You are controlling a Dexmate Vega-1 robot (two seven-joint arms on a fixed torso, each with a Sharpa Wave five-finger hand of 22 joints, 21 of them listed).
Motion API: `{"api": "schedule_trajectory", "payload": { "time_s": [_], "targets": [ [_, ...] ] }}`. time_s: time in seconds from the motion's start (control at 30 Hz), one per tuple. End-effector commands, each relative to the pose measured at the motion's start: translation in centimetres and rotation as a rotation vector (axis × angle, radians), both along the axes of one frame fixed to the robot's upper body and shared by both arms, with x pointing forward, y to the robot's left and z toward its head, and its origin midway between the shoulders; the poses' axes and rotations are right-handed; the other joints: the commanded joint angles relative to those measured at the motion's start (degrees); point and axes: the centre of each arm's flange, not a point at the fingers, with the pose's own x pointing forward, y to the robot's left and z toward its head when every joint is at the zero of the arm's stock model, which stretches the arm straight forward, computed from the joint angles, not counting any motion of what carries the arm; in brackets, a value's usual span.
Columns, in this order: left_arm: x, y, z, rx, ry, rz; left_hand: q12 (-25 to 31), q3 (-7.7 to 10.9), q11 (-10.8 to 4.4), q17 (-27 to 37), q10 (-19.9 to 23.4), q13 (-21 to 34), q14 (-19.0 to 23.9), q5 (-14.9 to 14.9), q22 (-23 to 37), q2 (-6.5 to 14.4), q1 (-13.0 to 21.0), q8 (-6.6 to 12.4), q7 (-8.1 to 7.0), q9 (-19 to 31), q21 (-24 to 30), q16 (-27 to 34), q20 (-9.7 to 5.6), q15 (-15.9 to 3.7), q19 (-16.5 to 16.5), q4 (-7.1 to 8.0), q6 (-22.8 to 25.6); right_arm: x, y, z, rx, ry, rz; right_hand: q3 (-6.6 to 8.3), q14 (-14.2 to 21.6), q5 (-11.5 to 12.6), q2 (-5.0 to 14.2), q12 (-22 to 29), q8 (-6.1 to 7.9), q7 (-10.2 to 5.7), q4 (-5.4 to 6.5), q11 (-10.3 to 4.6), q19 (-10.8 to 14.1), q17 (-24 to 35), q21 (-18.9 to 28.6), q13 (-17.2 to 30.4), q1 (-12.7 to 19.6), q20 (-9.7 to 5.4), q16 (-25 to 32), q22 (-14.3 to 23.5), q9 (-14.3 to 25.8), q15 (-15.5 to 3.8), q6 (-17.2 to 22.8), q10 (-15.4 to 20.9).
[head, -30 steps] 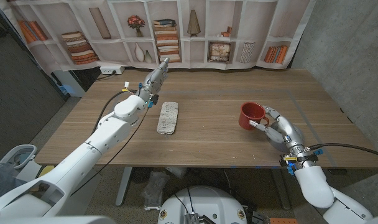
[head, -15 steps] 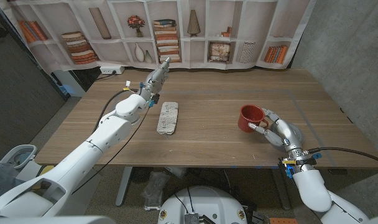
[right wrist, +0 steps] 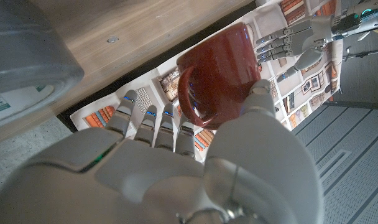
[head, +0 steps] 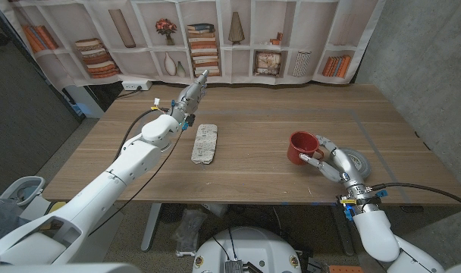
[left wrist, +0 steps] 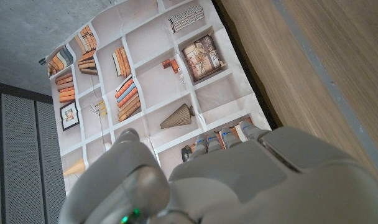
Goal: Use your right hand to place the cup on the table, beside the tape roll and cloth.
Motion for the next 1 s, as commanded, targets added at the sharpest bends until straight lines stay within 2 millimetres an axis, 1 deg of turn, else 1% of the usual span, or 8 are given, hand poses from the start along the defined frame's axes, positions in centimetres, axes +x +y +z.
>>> {"api": "schedule_trajectory", "payload": {
  "time_s": [0.03,0.27,0.53,0.7,1.0],
  "targets": [
    [-0.5,0.1,0.2,-0.003,-0.014,0.001,-0.1,-0.07,0.18,0.1,-0.2,0.2,-1.7,-0.1,0.3,0.5,0.1,-0.01,0.06,0.3,-0.2,0.0,-0.17,0.38,-3.5,-0.07,-0.1,0.2,0.4,-0.9,0.008,0.002,0.012,1.85,0.1,0.2,4.75,0.0,0.55,-9.22,1.4,-0.14,0.4,0.2,0.3,0.2,5.0,-0.09,0.0,0.2,8.1,-0.12,9.2,0.3],
    [-0.8,0.0,0.0,-0.004,-0.015,0.003,-0.1,-0.14,0.22,0.1,-0.3,0.2,-1.6,-0.1,0.3,0.6,0.1,-0.02,0.0,0.3,-0.2,0.0,-0.2,0.37,-3.5,-0.08,-0.1,0.3,0.5,-1.4,0.016,0.001,0.015,1.95,0.1,0.1,4.77,0.0,0.55,-9.28,1.4,-0.36,0.5,0.2,0.3,0.2,5.0,-0.1,0.0,0.2,8.1,-0.18,9.4,0.3],
    [-1.2,-0.1,0.0,-0.009,-0.022,0.006,-0.1,-0.2,0.22,0.1,-0.3,0.2,-1.6,-0.1,0.3,0.6,0.2,-0.02,0.05,0.3,-0.2,0.0,-0.19,0.39,-3.5,-0.09,-0.1,0.1,0.3,-2.1,0.031,0.018,0.01,2.05,0.1,0.1,4.8,0.0,0.53,-9.34,1.41,-0.19,0.5,0.2,0.3,0.2,5.1,-0.09,0.0,0.2,8.2,-0.26,9.5,0.3],
    [-1.5,-0.3,0.1,-0.006,-0.029,0.004,-0.1,-0.25,0.01,0.1,-0.2,0.2,-1.6,-0.1,0.3,0.6,0.2,-0.03,0.02,0.3,-0.3,0.0,-0.18,0.4,-3.4,-0.1,-0.1,0.1,0.2,-2.5,0.015,0.018,-0.01,2.09,0.0,0.1,4.82,0.0,0.46,-9.37,1.44,-0.24,0.4,0.2,0.3,0.2,5.1,-0.09,0.0,0.2,8.2,-0.23,9.3,0.3],
    [-1.8,-0.6,0.2,0.003,-0.026,0.01,0.1,-0.32,0.13,0.1,0.2,0.2,-1.5,-0.1,0.3,0.7,0.2,0.01,-0.06,0.3,-0.3,0.1,-0.19,0.39,-3.4,-0.11,0.0,0.2,0.6,-3.5,-0.016,0.008,-0.042,2.2,-0.2,0.1,4.87,-0.1,0.35,-9.47,1.47,-0.36,0.3,0.2,0.2,0.2,5.1,-0.09,-0.1,0.2,8.3,-0.37,9.2,0.1]
  ]
}}
